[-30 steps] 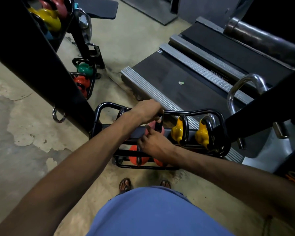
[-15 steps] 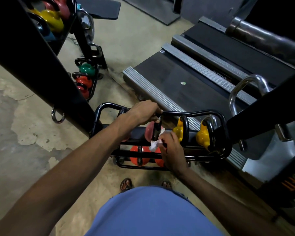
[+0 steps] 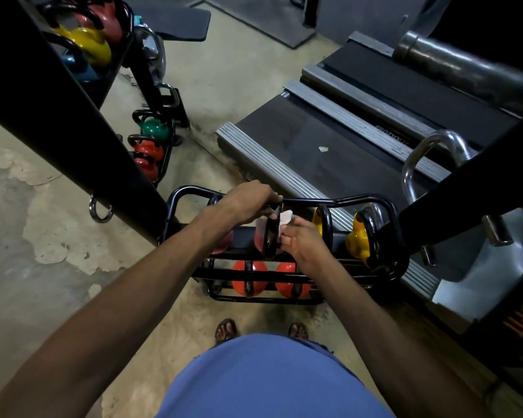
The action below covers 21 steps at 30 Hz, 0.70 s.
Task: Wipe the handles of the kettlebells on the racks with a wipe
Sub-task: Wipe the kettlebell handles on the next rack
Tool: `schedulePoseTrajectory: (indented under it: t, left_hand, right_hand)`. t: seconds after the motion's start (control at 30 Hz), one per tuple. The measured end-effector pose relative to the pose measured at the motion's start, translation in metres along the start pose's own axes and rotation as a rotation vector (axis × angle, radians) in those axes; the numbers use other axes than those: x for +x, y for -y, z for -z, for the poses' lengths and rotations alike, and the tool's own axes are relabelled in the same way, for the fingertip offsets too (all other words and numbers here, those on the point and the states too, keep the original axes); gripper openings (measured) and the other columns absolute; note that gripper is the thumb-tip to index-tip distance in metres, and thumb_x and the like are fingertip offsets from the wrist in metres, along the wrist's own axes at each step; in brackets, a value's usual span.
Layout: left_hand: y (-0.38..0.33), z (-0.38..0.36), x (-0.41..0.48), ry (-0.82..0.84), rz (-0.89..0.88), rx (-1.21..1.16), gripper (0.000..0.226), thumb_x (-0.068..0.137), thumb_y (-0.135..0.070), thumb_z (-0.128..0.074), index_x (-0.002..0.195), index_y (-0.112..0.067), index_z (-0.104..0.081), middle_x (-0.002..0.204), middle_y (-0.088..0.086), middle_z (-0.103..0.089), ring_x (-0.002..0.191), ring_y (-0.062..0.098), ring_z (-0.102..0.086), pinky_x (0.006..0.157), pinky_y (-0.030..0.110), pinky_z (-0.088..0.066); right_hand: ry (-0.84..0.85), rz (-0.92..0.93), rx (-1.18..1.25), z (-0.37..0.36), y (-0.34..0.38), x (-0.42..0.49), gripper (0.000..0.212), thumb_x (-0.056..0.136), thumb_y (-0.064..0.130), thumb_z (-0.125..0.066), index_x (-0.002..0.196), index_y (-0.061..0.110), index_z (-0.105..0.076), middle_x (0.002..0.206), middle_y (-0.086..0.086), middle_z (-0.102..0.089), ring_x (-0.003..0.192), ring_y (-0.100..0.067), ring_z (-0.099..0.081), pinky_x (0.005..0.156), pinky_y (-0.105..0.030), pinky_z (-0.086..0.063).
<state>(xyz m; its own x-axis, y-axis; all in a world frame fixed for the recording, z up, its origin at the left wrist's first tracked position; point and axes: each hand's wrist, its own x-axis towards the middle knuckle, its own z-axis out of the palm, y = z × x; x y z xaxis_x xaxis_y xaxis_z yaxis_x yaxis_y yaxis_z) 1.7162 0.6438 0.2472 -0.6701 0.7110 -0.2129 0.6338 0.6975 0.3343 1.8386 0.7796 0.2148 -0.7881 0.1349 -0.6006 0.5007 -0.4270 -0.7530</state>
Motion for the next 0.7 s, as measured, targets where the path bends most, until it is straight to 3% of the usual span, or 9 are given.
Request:
schedulePoseTrajectory:
  t: [0.07,0.13,0.2,0.37,0.47,0.57,0.63,0.7]
  left_hand:
    - [0.001,-0.002,-0.001,0.023,0.013,-0.024,0.053,0.084,-0.039,-0.076,0.134,-0.028,-0.061,0.12,-0.001,-0.072,0.116,0.021,-0.064,0.093,0.038,-0.053]
    - [0.001,-0.005,-0.005,0.013,0.006,-0.035,0.073,0.076,-0.047,-0.08,0.141,-0.025,-0.055,0.133,0.003,-0.065,0.125,0.024,-0.059,0.097,0.039,-0.051]
    - [0.001,-0.008,-0.009,-0.037,-0.012,-0.035,0.082,0.074,-0.053,-0.08,0.145,-0.026,-0.05,0.139,0.001,-0.061,0.128,0.022,-0.056,0.097,0.039,-0.051]
    - [0.0,-0.018,-0.012,-0.105,-0.061,-0.077,0.068,0.076,-0.059,-0.074,0.133,-0.027,-0.055,0.125,-0.002,-0.067,0.116,0.021,-0.062,0.086,0.044,-0.054]
    - [-0.004,-0.018,-0.016,-0.107,-0.063,-0.108,0.059,0.077,-0.06,-0.073,0.124,-0.028,-0.058,0.118,-0.003,-0.069,0.109,0.02,-0.065,0.082,0.043,-0.055]
    - [-0.007,-0.014,-0.021,-0.103,-0.051,-0.12,0.057,0.077,-0.061,-0.071,0.124,-0.032,-0.058,0.116,-0.004,-0.07,0.106,0.02,-0.066,0.08,0.041,-0.056]
    - [-0.013,-0.011,-0.027,-0.119,-0.013,-0.093,0.056,0.08,-0.053,-0.072,0.128,-0.027,-0.058,0.118,-0.001,-0.07,0.107,0.022,-0.065,0.082,0.041,-0.055]
    - [-0.028,-0.012,-0.037,-0.208,0.013,0.03,0.043,0.085,-0.041,-0.07,0.123,-0.023,-0.061,0.116,-0.001,-0.07,0.103,0.024,-0.067,0.081,0.04,-0.055]
  right_hand:
    - [0.02,-0.062,0.128,-0.003,0.005,0.003,0.031,0.099,-0.008,-0.04,0.12,0.002,-0.061,0.089,-0.015,-0.069,0.074,-0.024,-0.07,0.068,-0.037,-0.056]
    - [0.025,-0.121,0.199,-0.005,0.011,0.007,0.034,0.098,-0.006,-0.039,0.119,0.003,-0.063,0.092,-0.012,-0.072,0.083,-0.024,-0.071,0.075,-0.039,-0.056]
    - [-0.083,-0.16,0.254,-0.007,0.018,0.022,0.032,0.096,-0.007,-0.044,0.119,0.002,-0.064,0.09,-0.012,-0.068,0.082,-0.022,-0.066,0.072,-0.035,-0.054]
    - [-0.254,-0.175,0.318,-0.014,0.03,0.045,0.02,0.092,-0.014,-0.045,0.086,-0.002,-0.06,0.06,-0.013,-0.061,0.055,-0.02,-0.064,0.058,-0.028,-0.053]
    - [-0.256,-0.167,0.319,-0.015,0.034,0.049,0.02,0.09,-0.012,-0.047,0.08,0.001,-0.058,0.072,-0.013,-0.057,0.059,-0.022,-0.059,0.054,-0.028,-0.051]
    - [-0.324,-0.002,0.136,-0.016,0.036,0.048,0.021,0.085,-0.015,-0.055,0.08,0.005,-0.06,0.067,-0.01,-0.058,0.05,-0.016,-0.058,0.043,-0.019,-0.046]
    - [-0.358,0.188,-0.129,-0.016,0.037,0.048,0.018,0.08,-0.01,-0.061,0.079,0.008,-0.066,0.066,-0.008,-0.064,0.057,-0.016,-0.059,0.051,-0.023,-0.048]
    - [-0.282,0.333,-0.42,-0.016,0.041,0.052,0.015,0.074,0.003,-0.064,0.075,0.016,-0.071,0.068,-0.001,-0.069,0.066,-0.016,-0.062,0.062,-0.031,-0.051]
